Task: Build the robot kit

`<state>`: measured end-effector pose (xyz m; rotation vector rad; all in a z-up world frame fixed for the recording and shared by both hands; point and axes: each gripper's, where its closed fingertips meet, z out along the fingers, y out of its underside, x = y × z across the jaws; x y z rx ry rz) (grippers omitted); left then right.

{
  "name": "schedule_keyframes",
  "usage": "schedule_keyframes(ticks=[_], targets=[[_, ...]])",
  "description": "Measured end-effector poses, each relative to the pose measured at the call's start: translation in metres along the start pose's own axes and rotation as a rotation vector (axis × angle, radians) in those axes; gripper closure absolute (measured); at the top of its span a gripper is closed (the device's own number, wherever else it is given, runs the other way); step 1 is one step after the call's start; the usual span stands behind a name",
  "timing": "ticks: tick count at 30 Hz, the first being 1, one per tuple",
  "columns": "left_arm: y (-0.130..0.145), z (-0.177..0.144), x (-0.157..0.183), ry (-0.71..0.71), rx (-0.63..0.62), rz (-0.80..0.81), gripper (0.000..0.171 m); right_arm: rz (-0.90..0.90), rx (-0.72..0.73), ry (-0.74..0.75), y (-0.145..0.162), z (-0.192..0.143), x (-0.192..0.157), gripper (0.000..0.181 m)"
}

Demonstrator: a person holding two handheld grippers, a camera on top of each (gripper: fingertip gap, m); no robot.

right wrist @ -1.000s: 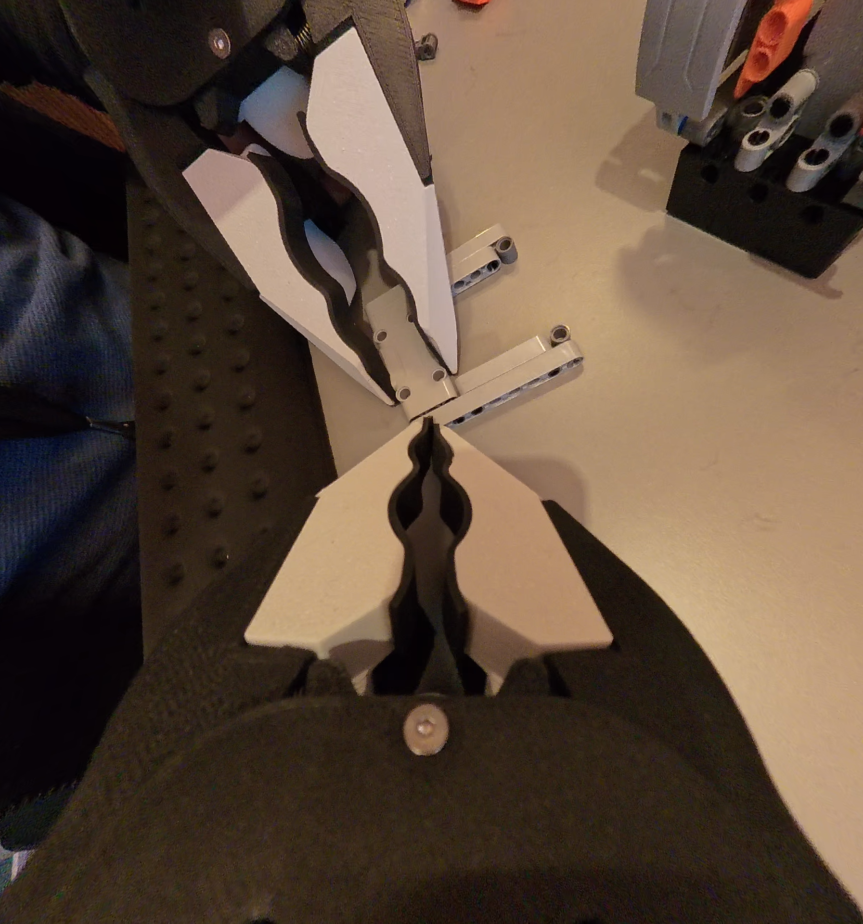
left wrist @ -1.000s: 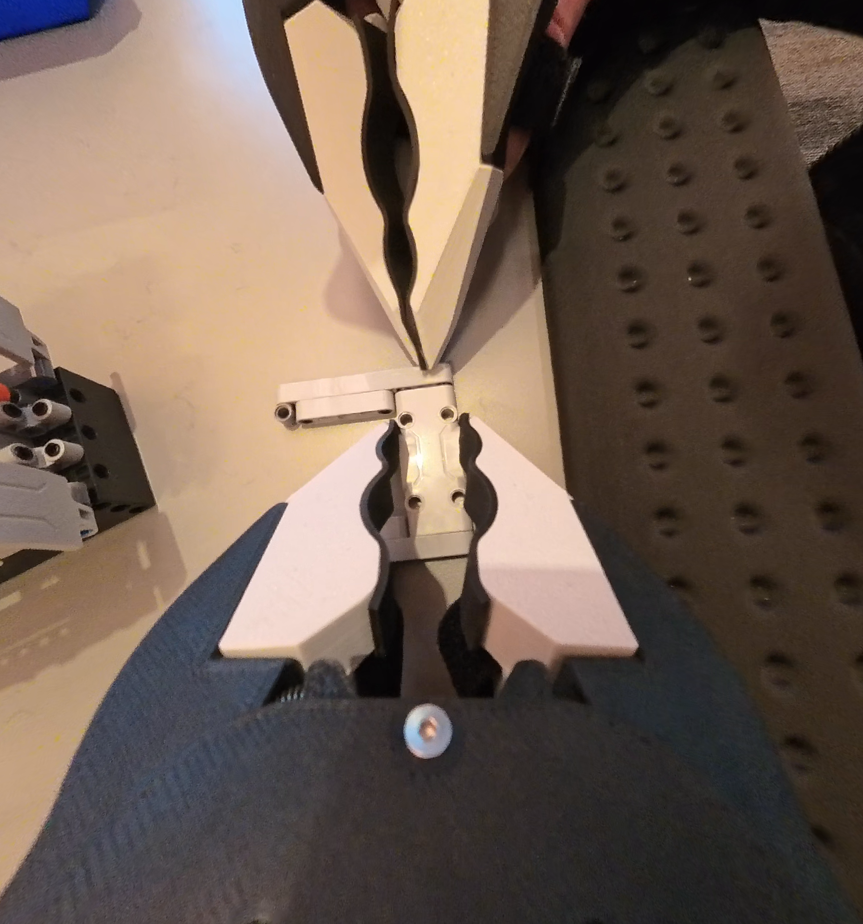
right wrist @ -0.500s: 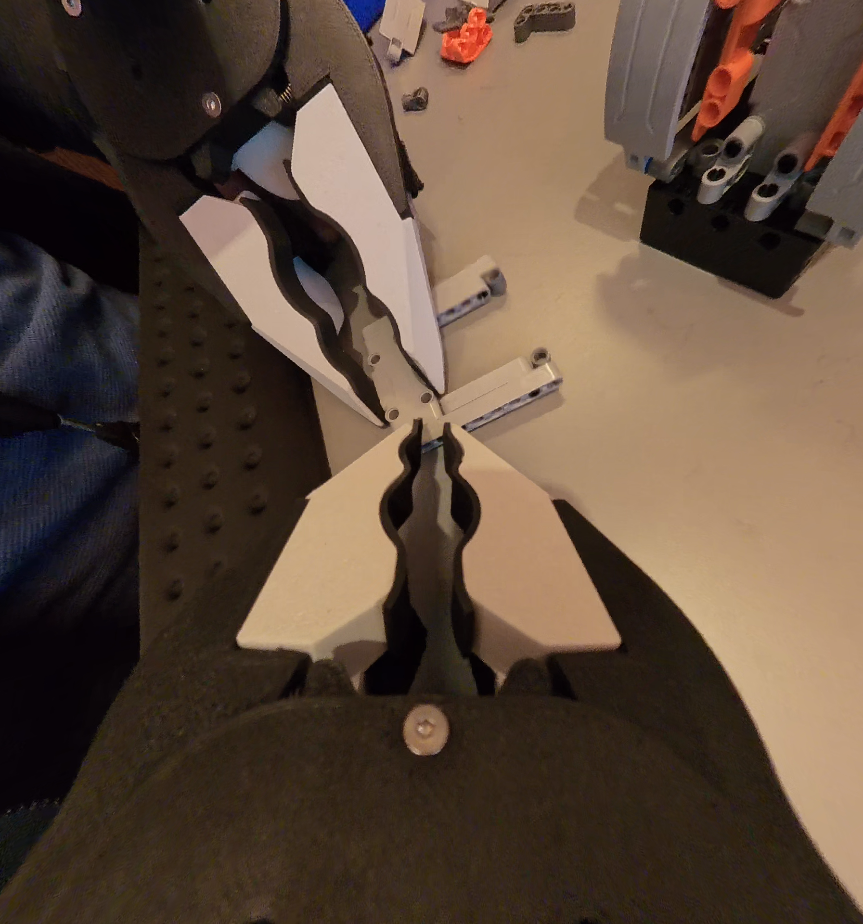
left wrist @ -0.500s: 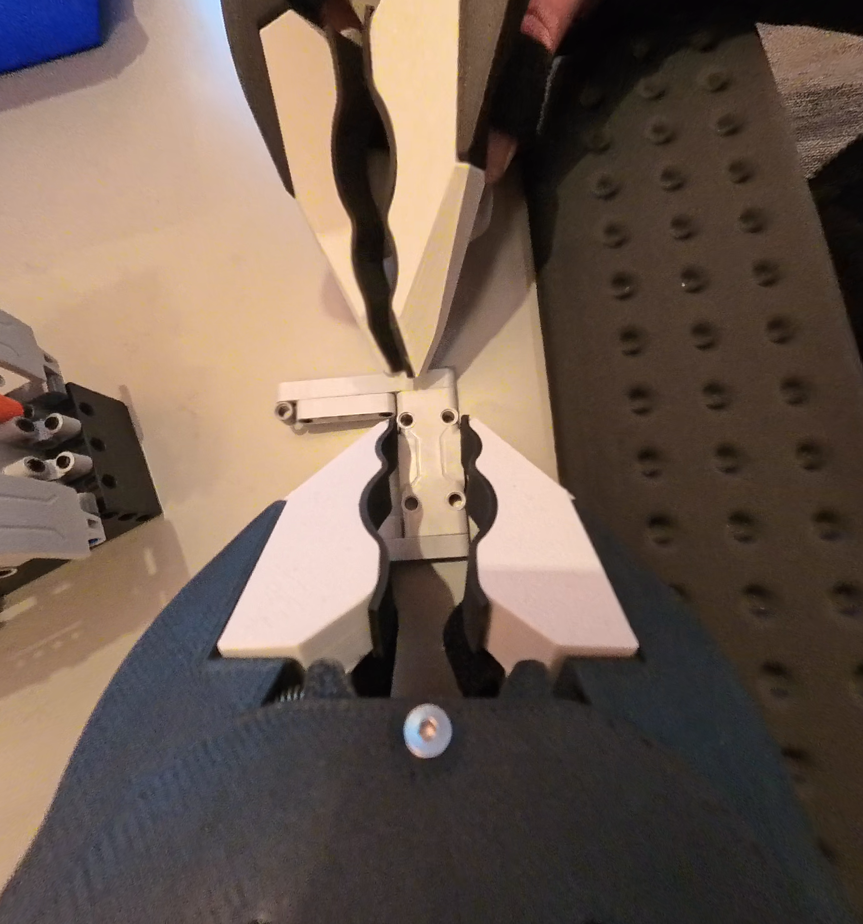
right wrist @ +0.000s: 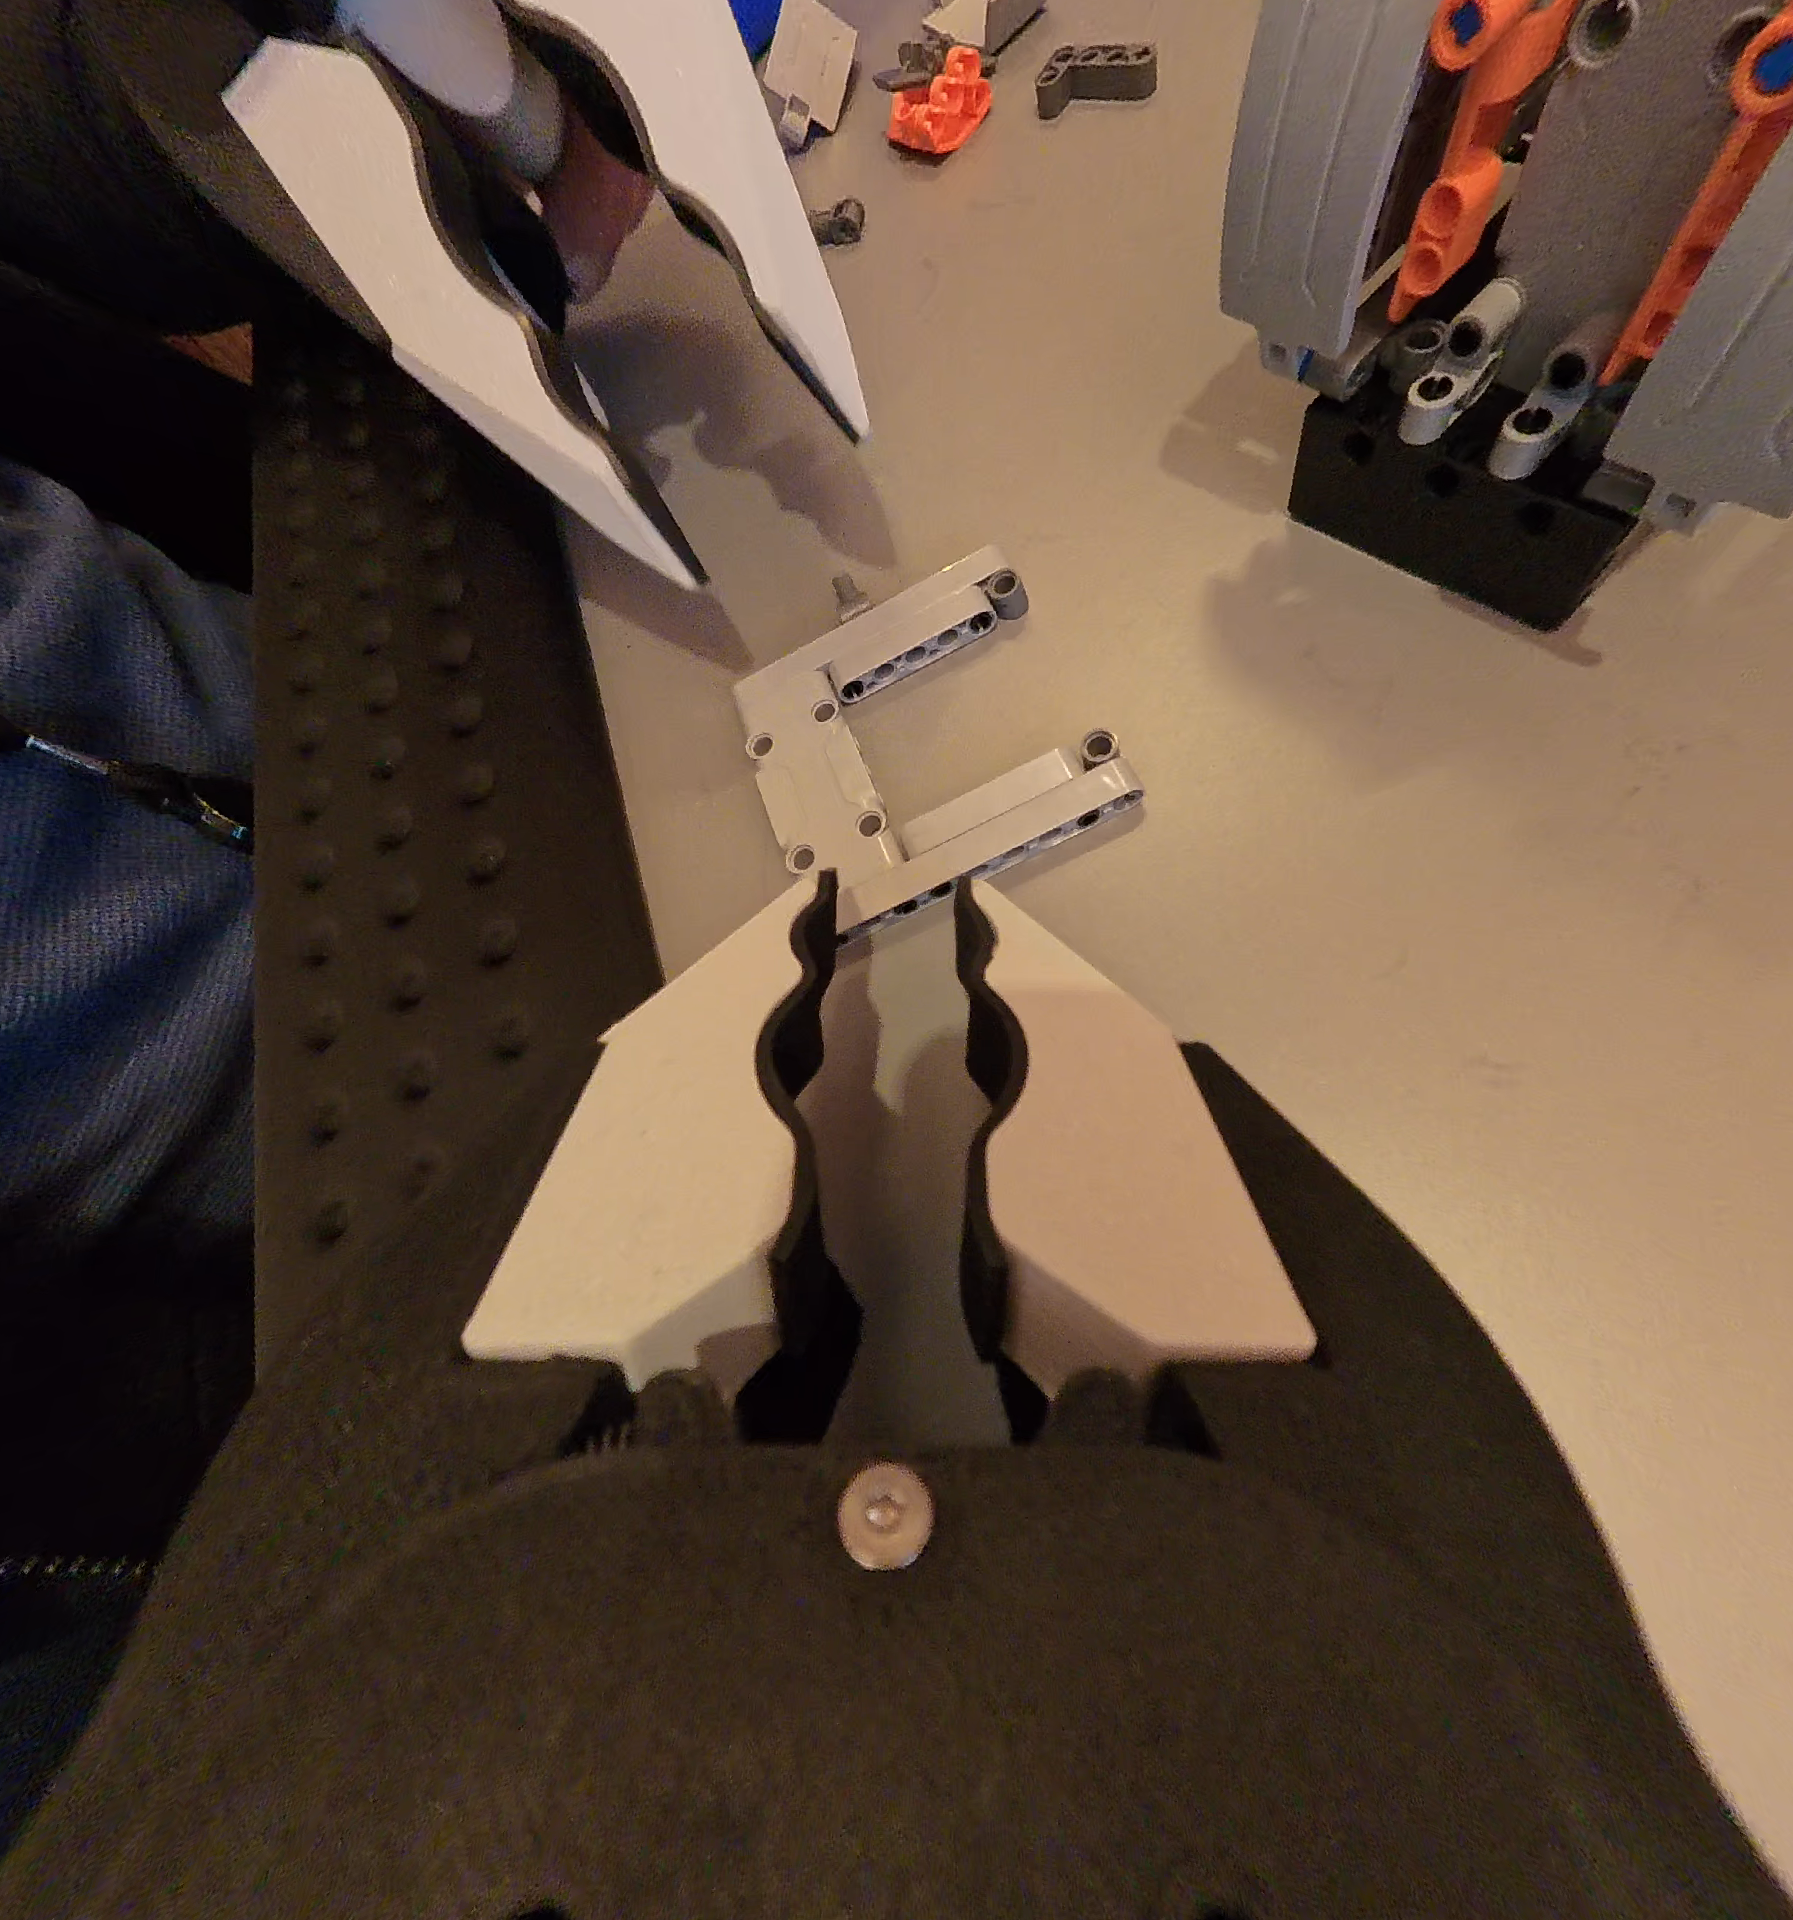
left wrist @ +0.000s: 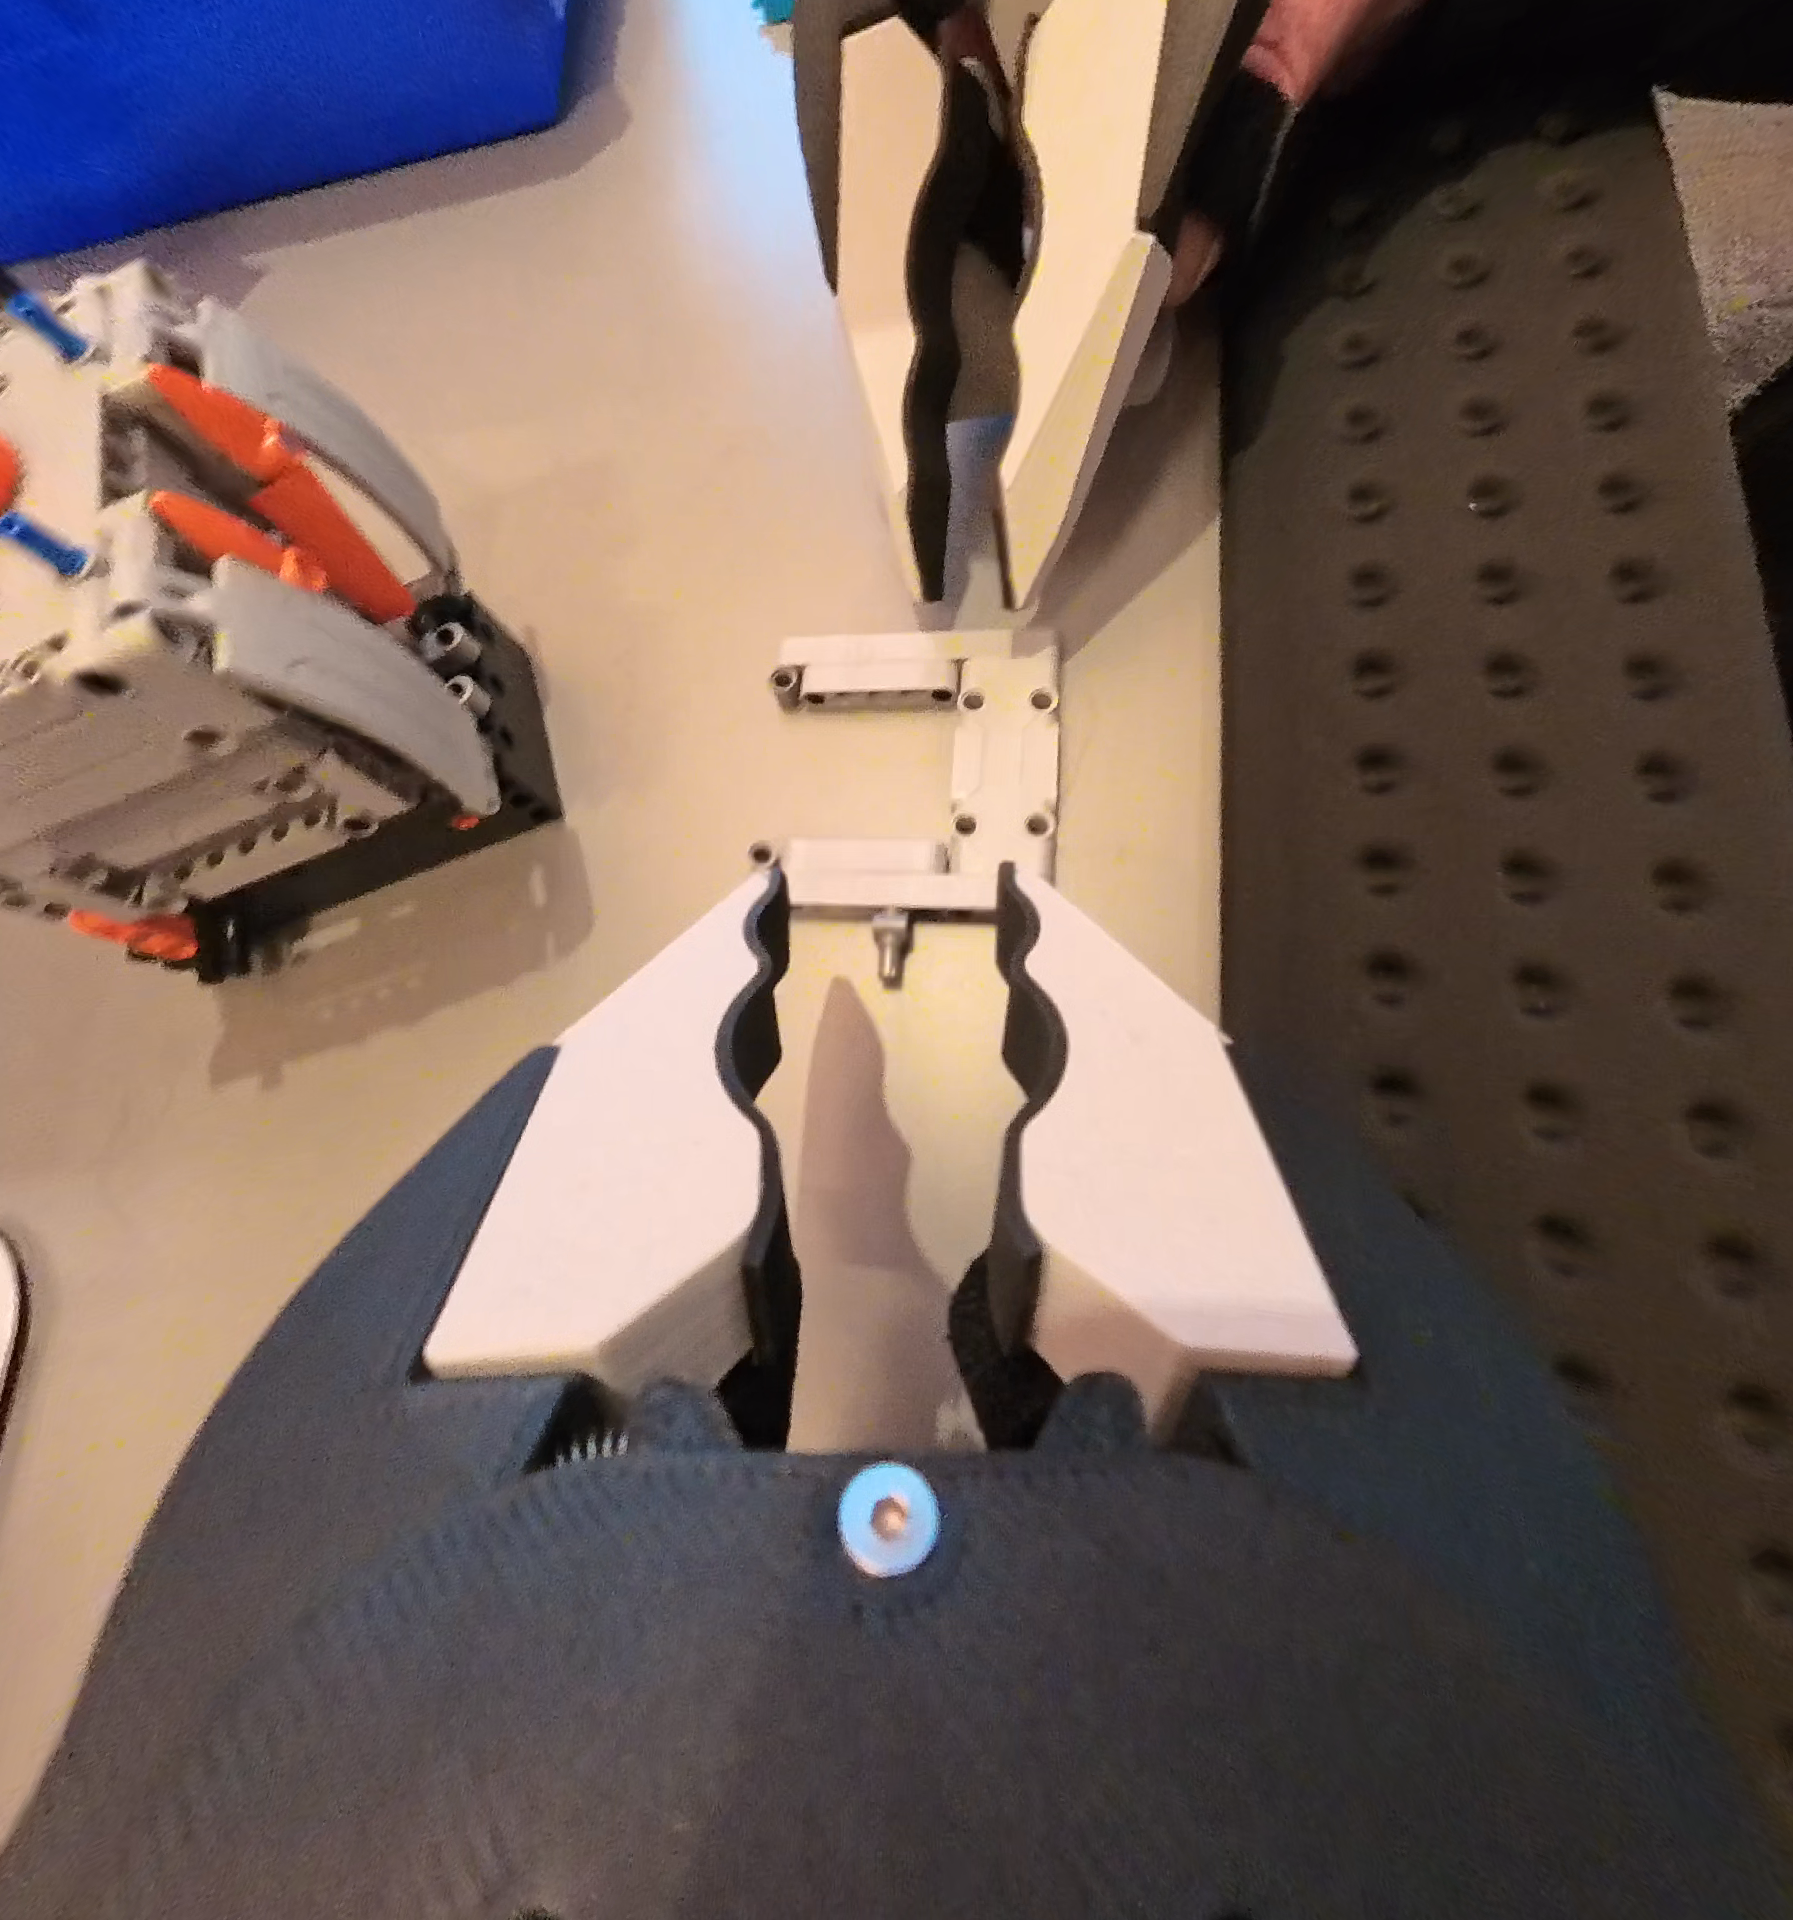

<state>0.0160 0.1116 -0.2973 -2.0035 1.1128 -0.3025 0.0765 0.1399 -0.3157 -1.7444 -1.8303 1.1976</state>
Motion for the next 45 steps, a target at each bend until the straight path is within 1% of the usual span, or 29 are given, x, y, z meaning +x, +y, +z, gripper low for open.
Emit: schedule_keyframes(ticks=[5,9,12,17,20,24,29,34,39,45], targets=[[0.012,-0.016,-0.010,-0.052,-0.005,-0.012,0.134,-0.013,-0.003,0.002,0.001,0.000,-0.001,0.155],[0.010,-0.014,-0.012,-0.039,-0.004,-0.030,0.132,-0.022,-0.023,0.010,0.003,0.002,-0.001,0.149],[0.009,-0.012,-0.011,-0.025,-0.008,-0.040,0.131,-0.026,-0.009,0.014,0.001,0.001,-0.001,0.151],[0.010,-0.008,-0.007,-0.011,-0.019,-0.040,0.130,-0.031,-0.021,0.011,0.003,0.002,-0.002,0.145],[0.008,-0.006,-0.007,-0.006,-0.021,-0.045,0.130,-0.047,-0.054,0.030,0.007,0.006,-0.001,0.146],[0.011,-0.002,-0.006,0.009,-0.038,-0.058,0.130,-0.069,-0.062,0.064,0.006,0.008,0.002,0.150],[0.012,0.002,-0.004,0.027,-0.047,-0.074,0.130,-0.110,-0.071,0.087,0.004,0.014,0.000,0.151],[0.016,0.005,-0.004,0.046,-0.065,-0.108,0.129,-0.134,-0.074,0.104,-0.001,0.020,-0.003,0.151],[0.017,0.001,-0.005,0.073,-0.056,-0.145,0.127,-0.124,-0.053,0.134,-0.004,0.017,0.001,0.150],[0.025,0.005,0.001,0.113,-0.093,-0.160,0.127,-0.122,-0.066,0.106,0.000,0.018,-0.001,0.152]])
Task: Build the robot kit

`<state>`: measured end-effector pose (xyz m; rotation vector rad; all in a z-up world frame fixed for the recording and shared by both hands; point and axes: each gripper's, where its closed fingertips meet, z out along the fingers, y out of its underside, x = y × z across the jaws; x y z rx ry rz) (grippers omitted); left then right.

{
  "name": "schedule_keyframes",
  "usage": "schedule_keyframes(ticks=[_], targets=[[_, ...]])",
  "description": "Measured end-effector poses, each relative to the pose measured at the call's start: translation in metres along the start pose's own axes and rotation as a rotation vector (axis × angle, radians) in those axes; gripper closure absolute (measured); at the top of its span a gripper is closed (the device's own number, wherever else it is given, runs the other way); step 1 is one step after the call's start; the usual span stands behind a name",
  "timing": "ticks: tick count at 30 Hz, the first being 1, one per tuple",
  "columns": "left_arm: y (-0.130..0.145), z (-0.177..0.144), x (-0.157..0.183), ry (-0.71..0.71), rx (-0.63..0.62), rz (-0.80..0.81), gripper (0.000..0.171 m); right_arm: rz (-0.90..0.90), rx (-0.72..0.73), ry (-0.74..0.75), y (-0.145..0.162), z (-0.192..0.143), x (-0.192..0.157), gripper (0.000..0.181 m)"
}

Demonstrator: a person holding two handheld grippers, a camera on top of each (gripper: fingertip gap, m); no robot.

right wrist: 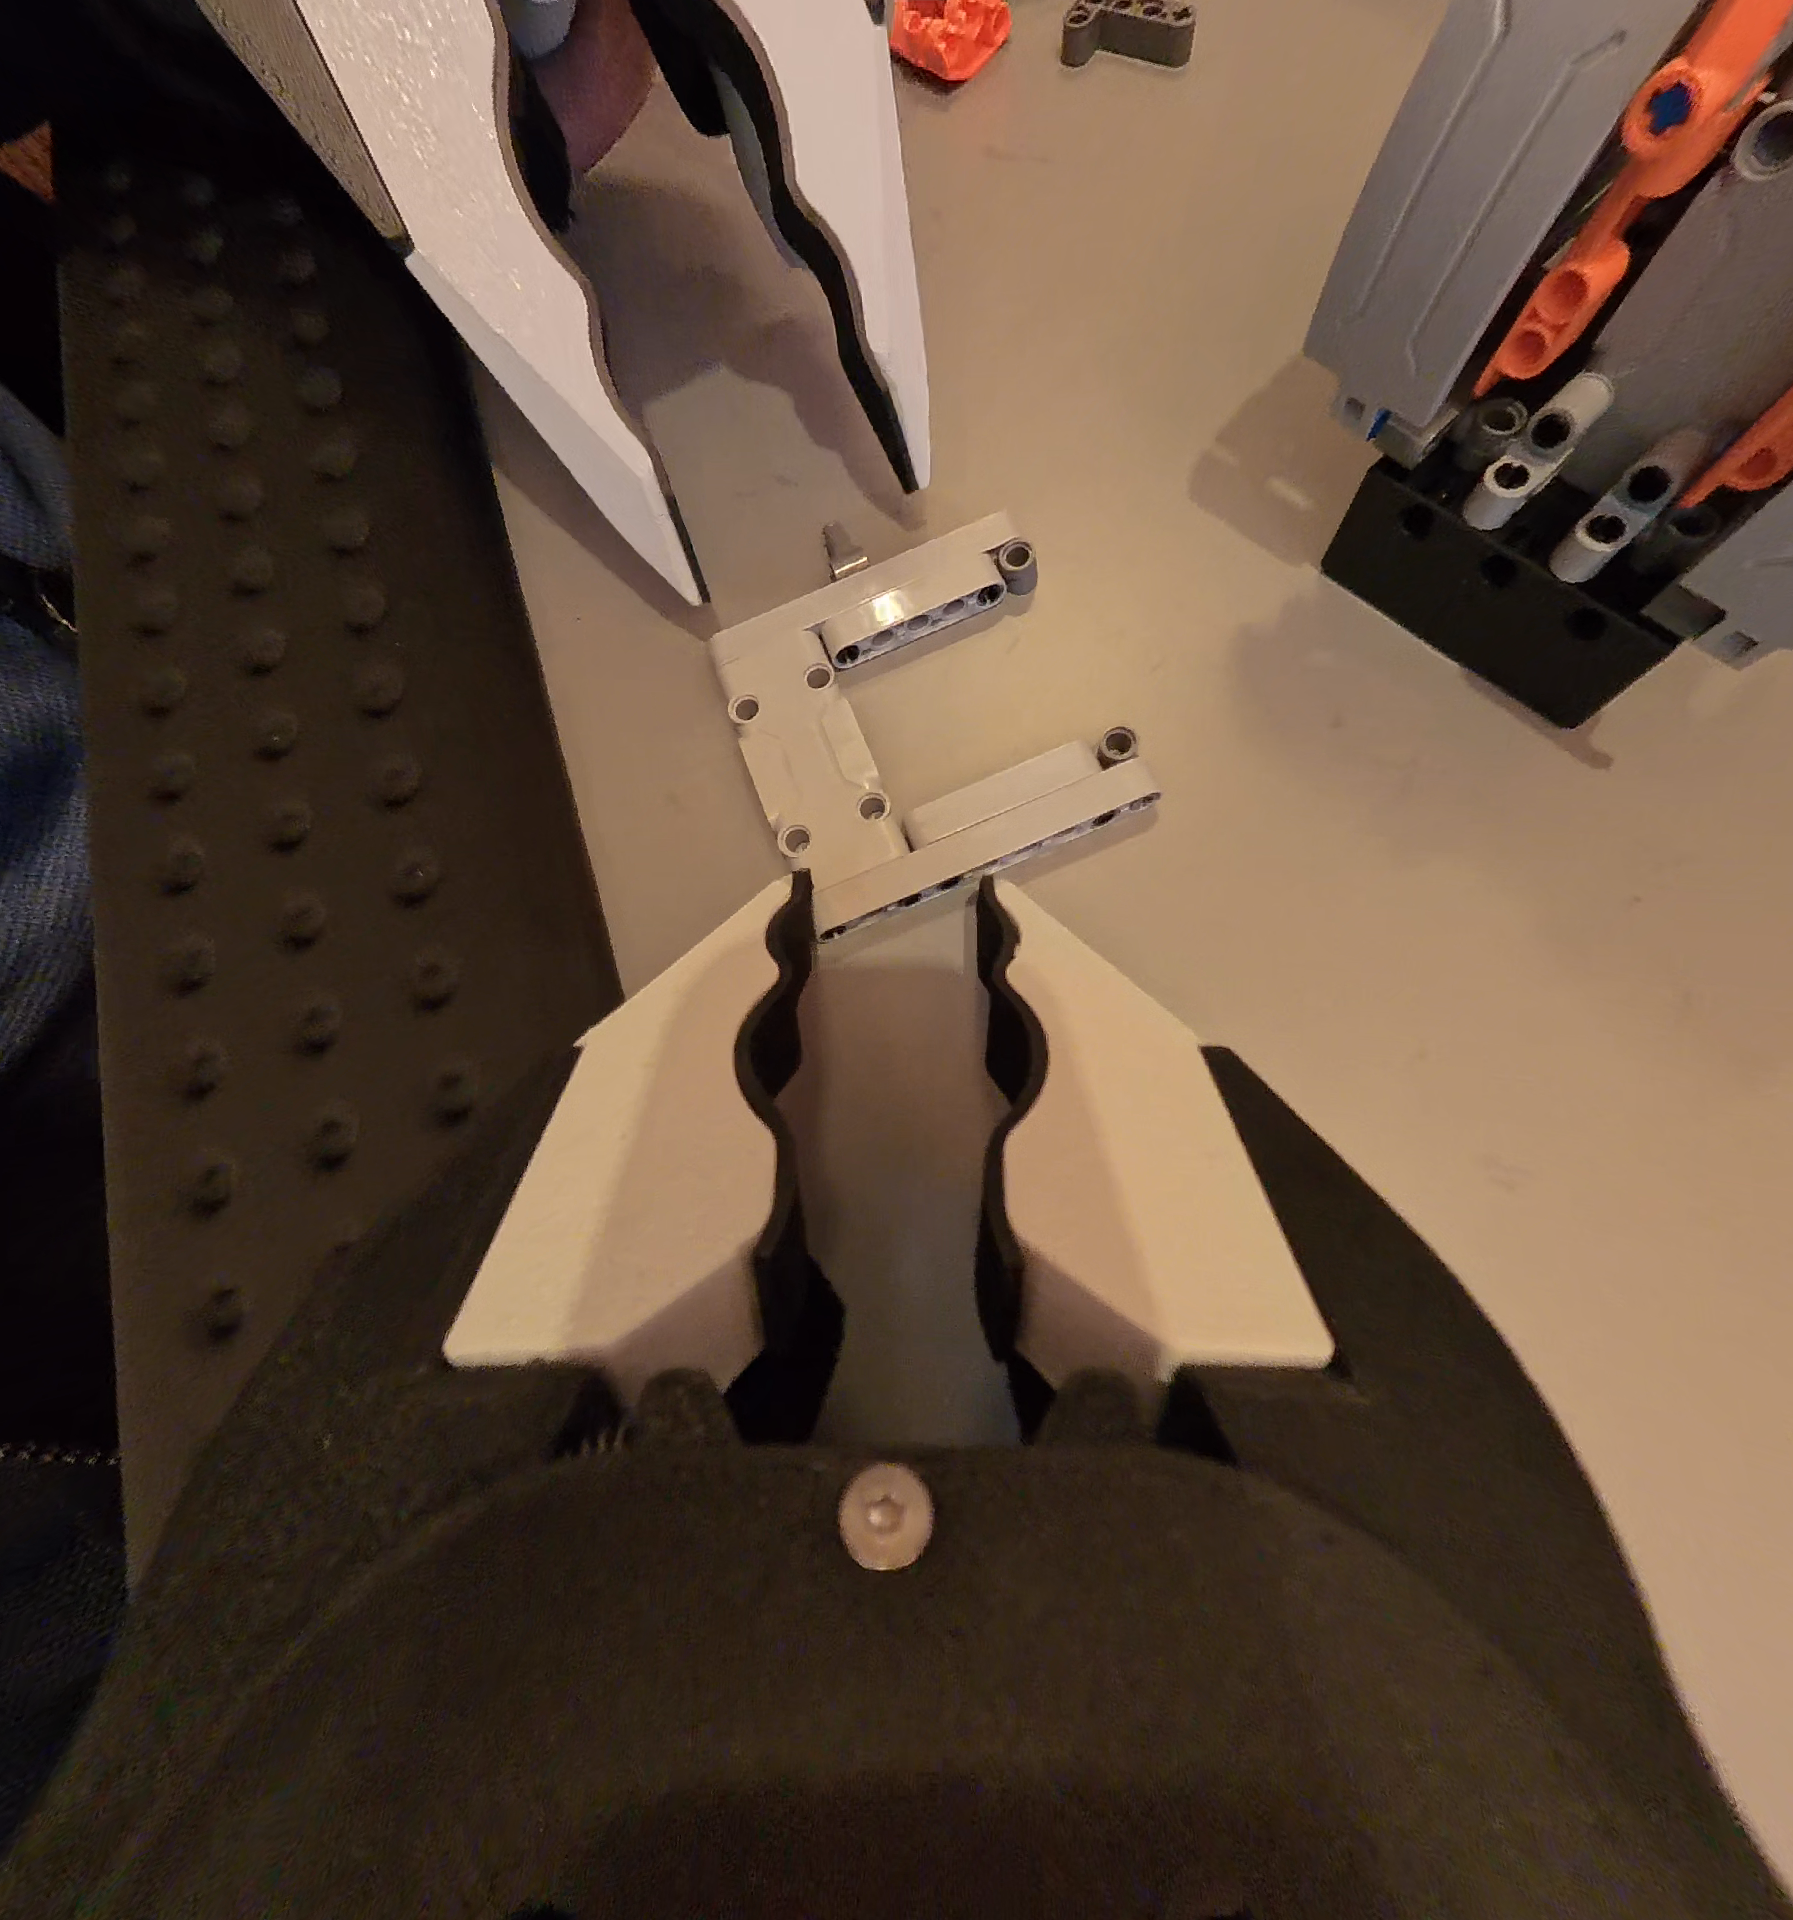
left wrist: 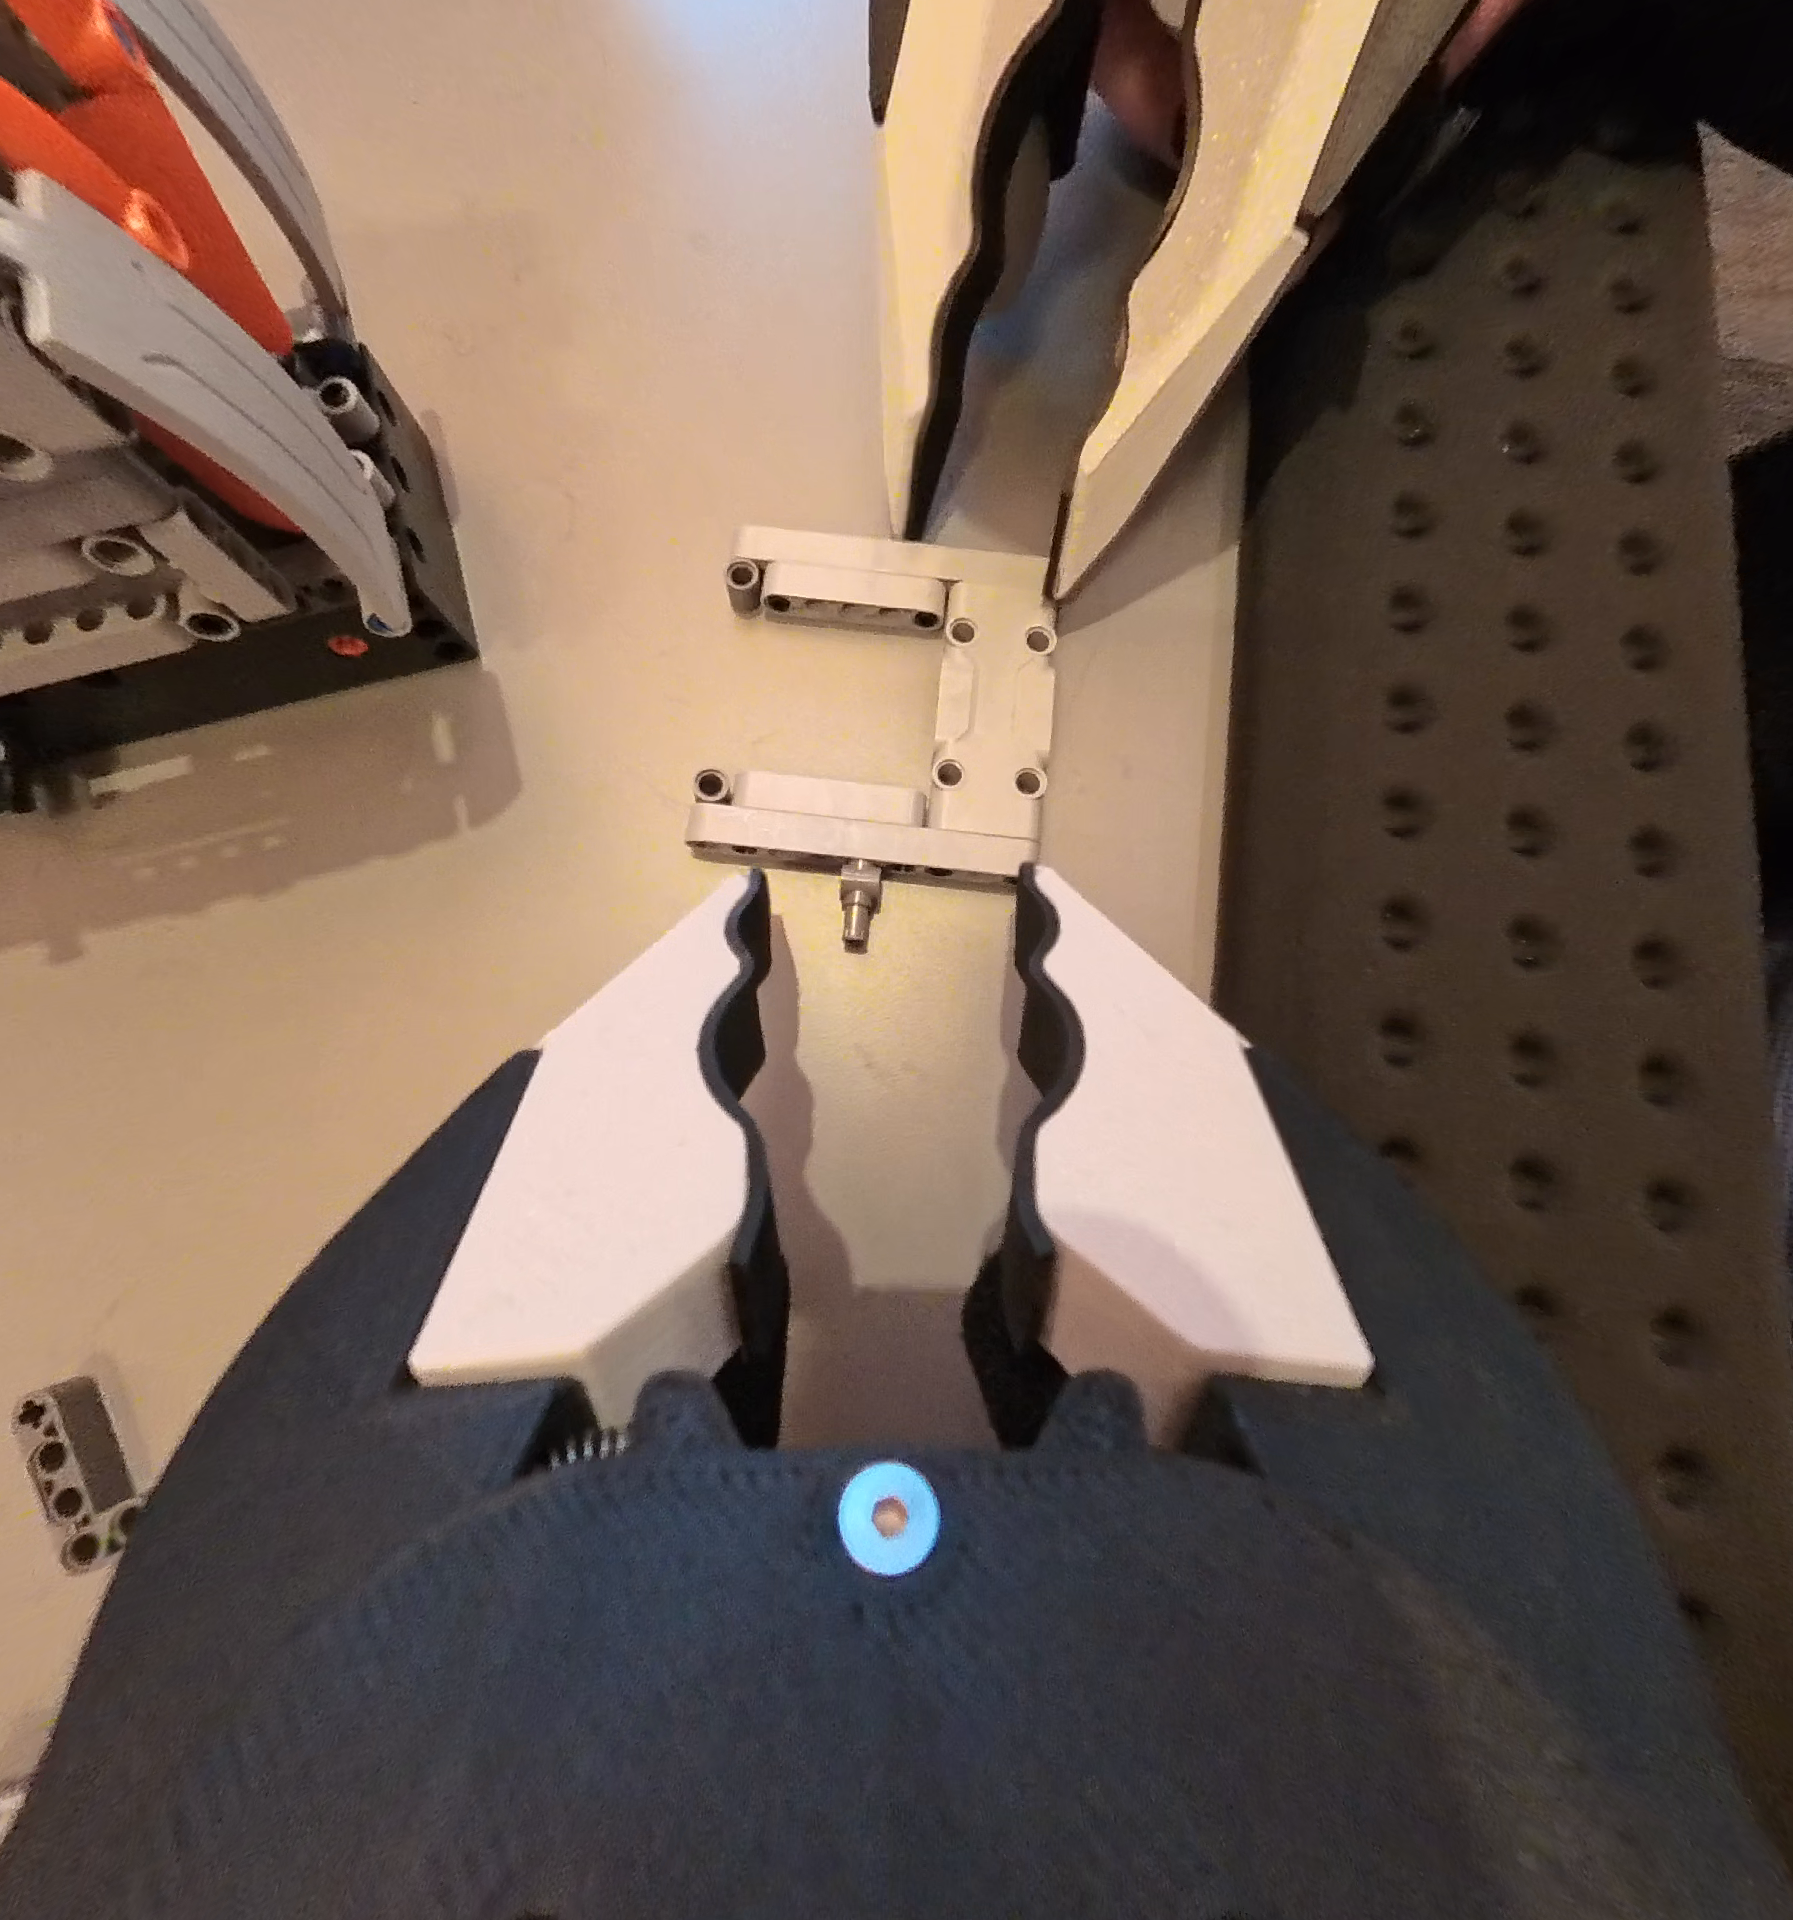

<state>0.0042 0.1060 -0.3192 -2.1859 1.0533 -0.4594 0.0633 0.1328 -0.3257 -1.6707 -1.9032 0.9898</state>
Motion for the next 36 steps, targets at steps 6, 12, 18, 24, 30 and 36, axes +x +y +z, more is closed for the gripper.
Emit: schedule_keyframes(ticks=[6,12,18,24,30,36], targets=[[0.004,0.008,0.004,0.026,-0.023,-0.010,0.127,-0.011,-0.002,-0.011,0.000,0.001,-0.002,0.156],[0.003,0.009,0.005,0.045,-0.013,-0.024,0.130,-0.017,0.001,-0.003,-0.001,0.001,-0.002,0.159],[0.000,0.004,0.003,0.053,0.013,-0.028,0.128,-0.009,0.006,0.001,-0.001,0.001,-0.001,0.158],[-0.002,-0.005,-0.007,0.049,0.051,-0.065,0.115,0.010,0.023,0.005,-0.003,-0.001,0.002,0.154],[-0.004,0.004,-0.004,0.028,0.038,-0.026,0.091,0.019,0.008,-0.007,-0.001,0.001,0.001,0.150],[0.001,0.017,-0.001,0.001,-0.019,0.018,0.089,0.006,-0.002,-0.021,0.000,0.002,-0.002,0.151]])
